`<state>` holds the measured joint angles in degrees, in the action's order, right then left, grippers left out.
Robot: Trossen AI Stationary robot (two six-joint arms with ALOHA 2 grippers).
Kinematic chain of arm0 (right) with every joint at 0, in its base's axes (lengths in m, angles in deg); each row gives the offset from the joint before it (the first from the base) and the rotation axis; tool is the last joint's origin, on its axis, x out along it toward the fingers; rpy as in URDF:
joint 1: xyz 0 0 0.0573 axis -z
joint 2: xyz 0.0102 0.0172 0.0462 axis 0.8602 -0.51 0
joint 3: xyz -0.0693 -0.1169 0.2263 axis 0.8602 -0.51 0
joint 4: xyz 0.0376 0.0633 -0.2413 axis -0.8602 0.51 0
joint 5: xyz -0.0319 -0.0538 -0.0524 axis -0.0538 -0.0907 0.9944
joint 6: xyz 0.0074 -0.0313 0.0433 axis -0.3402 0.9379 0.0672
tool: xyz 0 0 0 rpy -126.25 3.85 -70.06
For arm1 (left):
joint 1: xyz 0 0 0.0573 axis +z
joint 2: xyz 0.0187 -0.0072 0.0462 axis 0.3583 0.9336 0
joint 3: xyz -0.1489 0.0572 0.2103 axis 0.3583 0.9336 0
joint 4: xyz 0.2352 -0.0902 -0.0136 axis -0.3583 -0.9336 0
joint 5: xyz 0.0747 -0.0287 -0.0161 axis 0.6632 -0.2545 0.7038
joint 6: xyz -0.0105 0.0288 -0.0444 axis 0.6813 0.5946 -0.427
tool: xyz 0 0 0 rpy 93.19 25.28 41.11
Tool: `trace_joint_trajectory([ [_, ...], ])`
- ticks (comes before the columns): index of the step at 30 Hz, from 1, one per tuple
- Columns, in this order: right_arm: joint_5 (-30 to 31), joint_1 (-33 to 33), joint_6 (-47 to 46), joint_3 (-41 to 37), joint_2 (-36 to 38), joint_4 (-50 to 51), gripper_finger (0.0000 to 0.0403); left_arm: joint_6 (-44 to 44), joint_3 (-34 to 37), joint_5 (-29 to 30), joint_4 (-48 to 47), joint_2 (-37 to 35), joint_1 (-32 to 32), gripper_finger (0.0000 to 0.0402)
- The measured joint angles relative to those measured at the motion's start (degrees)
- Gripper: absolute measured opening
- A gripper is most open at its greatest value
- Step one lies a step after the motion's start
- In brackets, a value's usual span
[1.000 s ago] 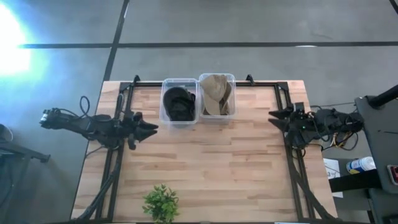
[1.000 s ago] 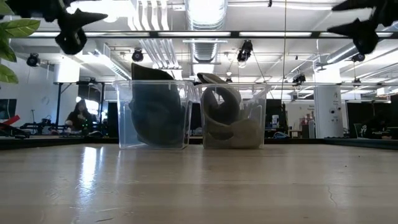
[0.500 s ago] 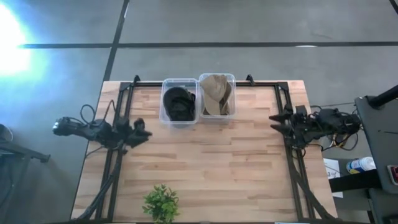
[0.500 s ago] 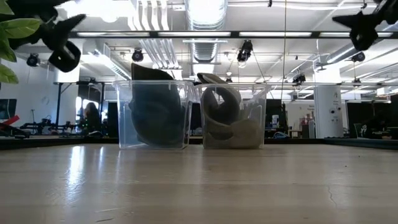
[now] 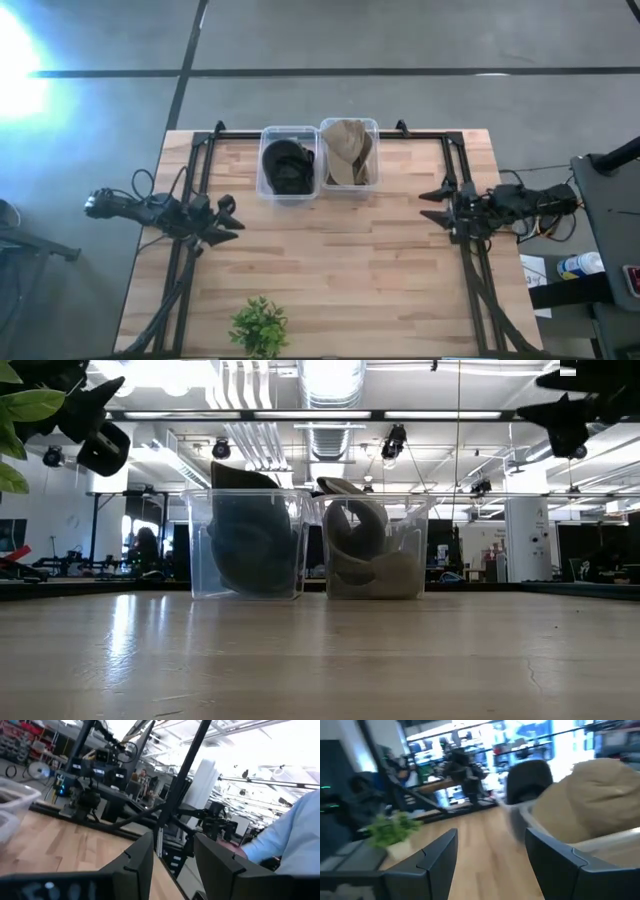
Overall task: Pick & Place hat
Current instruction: Return to Home Position
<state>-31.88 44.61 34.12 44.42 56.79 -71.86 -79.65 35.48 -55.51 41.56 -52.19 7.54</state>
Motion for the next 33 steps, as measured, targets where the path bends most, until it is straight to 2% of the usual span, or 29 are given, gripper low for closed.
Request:
trace_joint_trajectory([
  [4, 3.7, 0.0, 2.7, -3.3, -1.6, -2.2, 0.0226, -2.3, 0.0, 0.0, -0.1, 0.3, 0.0, 0.0135],
  [16, 3.9, 0.0, 3.2, -11.5, -3.7, -2.2, 0.0226, -2.6, 0.0, -0.2, -0.6, -0.6, 0.7, 0.0135],
  [21, 3.9, 0.0, 3.1, -10.7, -4.7, -2.2, 0.0226, 1.2, 0.1, -2.6, -1.9, -0.6, 8.4, 0.0135],
  [27, 4.0, 0.0, 3.1, -10.7, -4.8, -2.2, 0.0226, 19.1, 0.1, -4.0, -8.4, -0.6, 19.9, 0.0135],
  [33, 3.9, 0.0, 3.0, -10.7, -5.0, -2.2, 0.0226, 19.3, 0.1, -5.3, -11.2, -0.6, 21.2, 0.0135],
])
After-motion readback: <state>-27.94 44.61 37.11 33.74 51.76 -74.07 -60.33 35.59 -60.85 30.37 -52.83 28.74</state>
